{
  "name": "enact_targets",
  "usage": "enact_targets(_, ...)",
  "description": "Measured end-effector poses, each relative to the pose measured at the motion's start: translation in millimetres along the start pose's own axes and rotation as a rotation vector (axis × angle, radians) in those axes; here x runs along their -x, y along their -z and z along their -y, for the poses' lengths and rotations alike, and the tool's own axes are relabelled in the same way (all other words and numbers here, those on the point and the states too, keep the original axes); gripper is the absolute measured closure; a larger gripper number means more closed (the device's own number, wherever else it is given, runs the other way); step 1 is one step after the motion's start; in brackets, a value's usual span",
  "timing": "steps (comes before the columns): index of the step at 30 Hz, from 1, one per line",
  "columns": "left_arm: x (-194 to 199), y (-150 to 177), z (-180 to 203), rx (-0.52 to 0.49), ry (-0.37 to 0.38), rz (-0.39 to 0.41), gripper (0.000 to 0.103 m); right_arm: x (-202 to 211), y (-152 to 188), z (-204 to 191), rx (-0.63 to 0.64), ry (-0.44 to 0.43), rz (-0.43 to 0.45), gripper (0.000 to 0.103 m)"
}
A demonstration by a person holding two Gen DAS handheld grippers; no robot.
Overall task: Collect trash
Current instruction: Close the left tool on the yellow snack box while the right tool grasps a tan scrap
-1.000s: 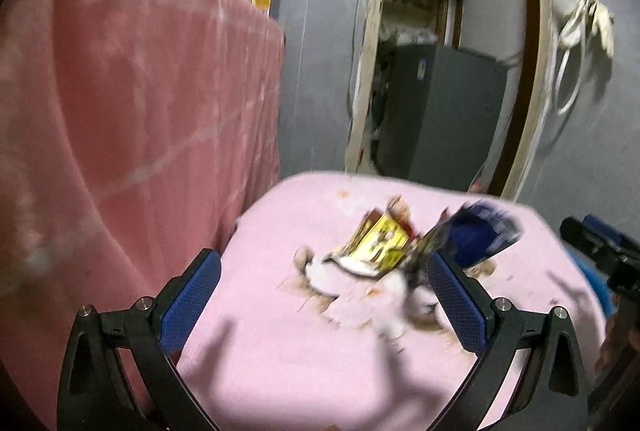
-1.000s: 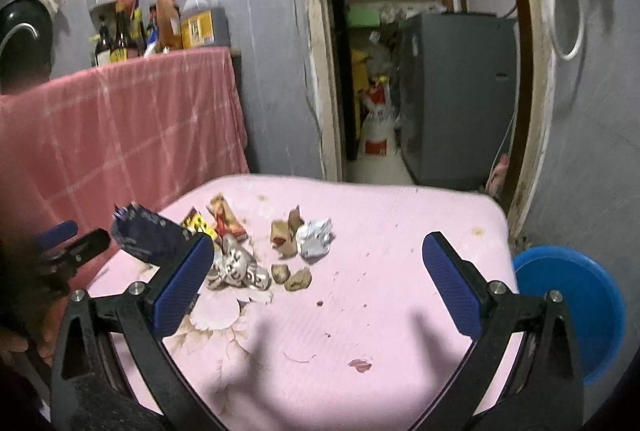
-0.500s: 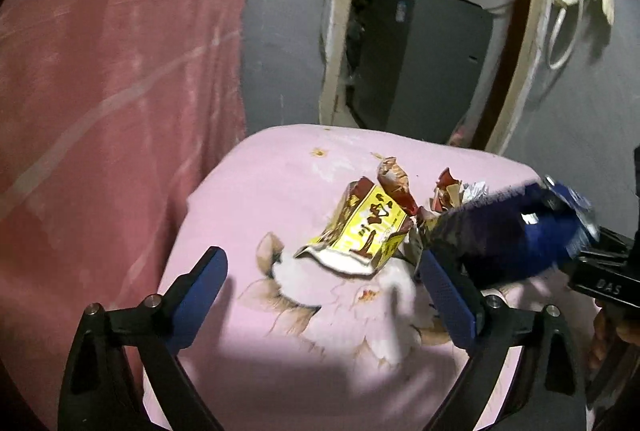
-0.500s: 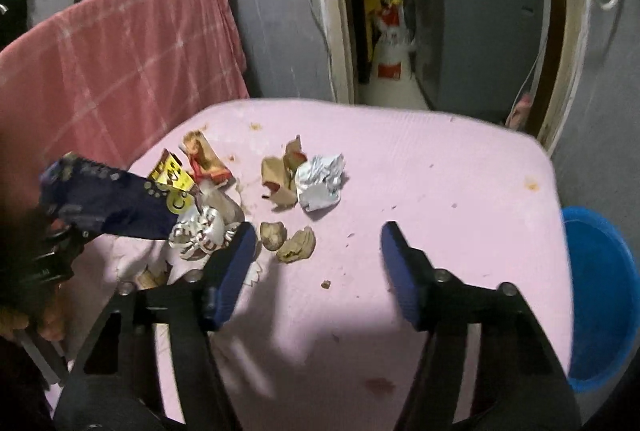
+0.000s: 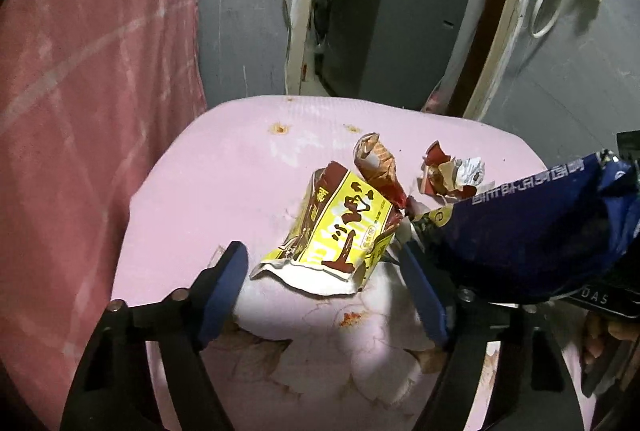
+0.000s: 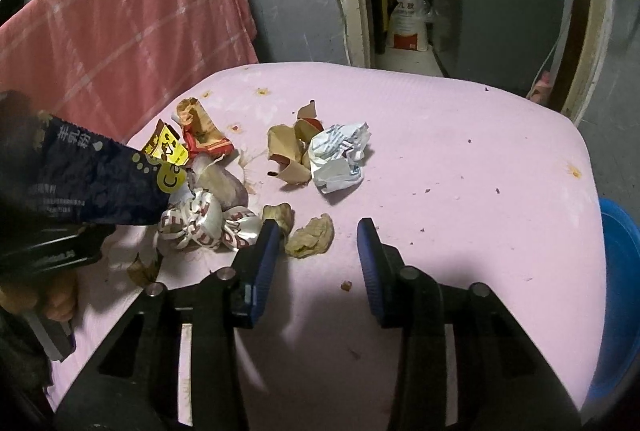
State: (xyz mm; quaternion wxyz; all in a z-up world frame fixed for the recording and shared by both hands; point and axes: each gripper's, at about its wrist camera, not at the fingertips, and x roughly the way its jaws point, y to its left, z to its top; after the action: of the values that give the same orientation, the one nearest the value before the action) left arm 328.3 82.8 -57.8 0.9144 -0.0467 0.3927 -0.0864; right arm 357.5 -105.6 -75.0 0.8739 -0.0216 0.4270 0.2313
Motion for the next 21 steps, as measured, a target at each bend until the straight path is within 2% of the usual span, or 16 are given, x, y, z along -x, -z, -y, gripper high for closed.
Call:
enact_targets(5,1,-2,0,-0.005,0.033,0.002,0.039,-4,-1,-2,0.006,-0.011,-0.008,0.068)
enact_targets(7,0,-3,3,-0.014,0.033,-0.005,0.048,-3,-1,-2,0.006,-0.018,-0.011,0.070)
enact_targets(8,-2,-4,4,-0.019,0.034,-0.008,0.050,-3,-1,-1,0.007,-0.020,-0.012,0.071)
enact_targets(14,-2,-2,9,-0.030,0.042,0.000,0.055,-3,0,-1,0.005,-0.034,-0.017,0.080)
enact_targets(21,-1,-1,10,-0.019,0.060,0.018,0.057,3,5,1,-0.020,-0.059,-0.001,0.081)
